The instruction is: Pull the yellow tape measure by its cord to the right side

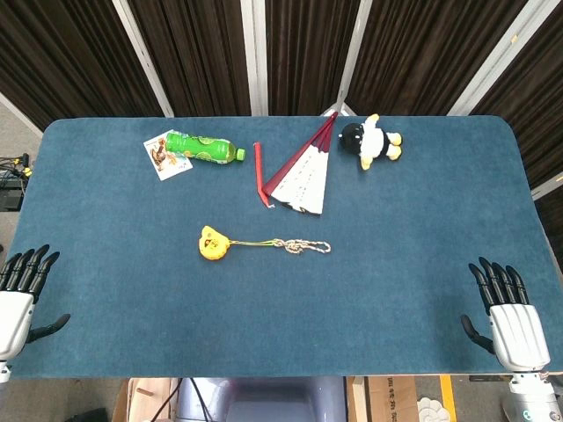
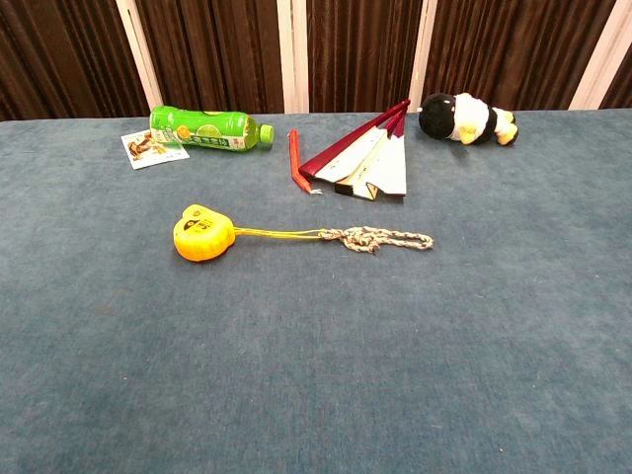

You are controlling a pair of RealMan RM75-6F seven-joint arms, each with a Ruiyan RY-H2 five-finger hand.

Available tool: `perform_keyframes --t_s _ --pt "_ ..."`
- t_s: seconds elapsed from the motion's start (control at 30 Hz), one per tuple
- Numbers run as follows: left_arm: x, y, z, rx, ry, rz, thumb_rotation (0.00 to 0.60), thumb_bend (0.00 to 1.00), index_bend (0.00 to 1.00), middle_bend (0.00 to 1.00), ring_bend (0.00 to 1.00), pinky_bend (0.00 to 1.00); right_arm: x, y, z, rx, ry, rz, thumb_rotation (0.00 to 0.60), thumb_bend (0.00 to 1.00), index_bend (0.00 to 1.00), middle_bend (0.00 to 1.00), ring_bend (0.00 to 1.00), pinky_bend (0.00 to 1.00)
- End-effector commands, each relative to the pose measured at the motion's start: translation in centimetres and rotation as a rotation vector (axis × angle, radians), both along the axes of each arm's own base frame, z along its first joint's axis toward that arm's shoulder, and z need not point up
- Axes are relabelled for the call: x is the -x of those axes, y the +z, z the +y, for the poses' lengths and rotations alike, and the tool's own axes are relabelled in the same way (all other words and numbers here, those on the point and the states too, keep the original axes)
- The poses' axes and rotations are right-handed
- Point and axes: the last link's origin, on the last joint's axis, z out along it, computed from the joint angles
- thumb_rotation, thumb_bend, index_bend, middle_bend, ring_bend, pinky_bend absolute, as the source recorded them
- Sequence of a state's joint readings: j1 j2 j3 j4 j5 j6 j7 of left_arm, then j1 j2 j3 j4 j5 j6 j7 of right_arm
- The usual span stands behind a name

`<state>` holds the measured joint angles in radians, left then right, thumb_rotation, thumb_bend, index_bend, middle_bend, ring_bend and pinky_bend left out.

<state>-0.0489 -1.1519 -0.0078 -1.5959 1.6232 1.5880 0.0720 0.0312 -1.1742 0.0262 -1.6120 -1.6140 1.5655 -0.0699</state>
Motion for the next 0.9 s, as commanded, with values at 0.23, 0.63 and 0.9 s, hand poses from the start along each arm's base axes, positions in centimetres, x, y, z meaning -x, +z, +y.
perform_keyframes --t_s 0.23,0.63,0.9 --pt "-0.11 -0.06 -0.01 0.004 -0.007 0.003 0.6 0.0 0.0 0.0 0.0 0.0 0.07 0.22 0.06 0.003 -0.001 -0.004 0.6 0.35 0.0 0.0 0.0 0.0" --pt "-0.14 -0.09 -0.03 0.001 -0.008 0.005 0.6 0.0 0.0 0.0 0.0 0.0 0.07 0.16 0.05 -0.008 -0.007 -0.011 0.6 0.35 0.0 0.0 0.0 0.0" --pt "-0.18 -0.08 -0.14 0.002 -0.006 0.005 0.6 0.0 0.0 0.0 0.0 0.0 -0.39 0.14 -0.24 -0.015 0.003 -0.027 0.6 0.35 0.0 0.0 0.0 0.0"
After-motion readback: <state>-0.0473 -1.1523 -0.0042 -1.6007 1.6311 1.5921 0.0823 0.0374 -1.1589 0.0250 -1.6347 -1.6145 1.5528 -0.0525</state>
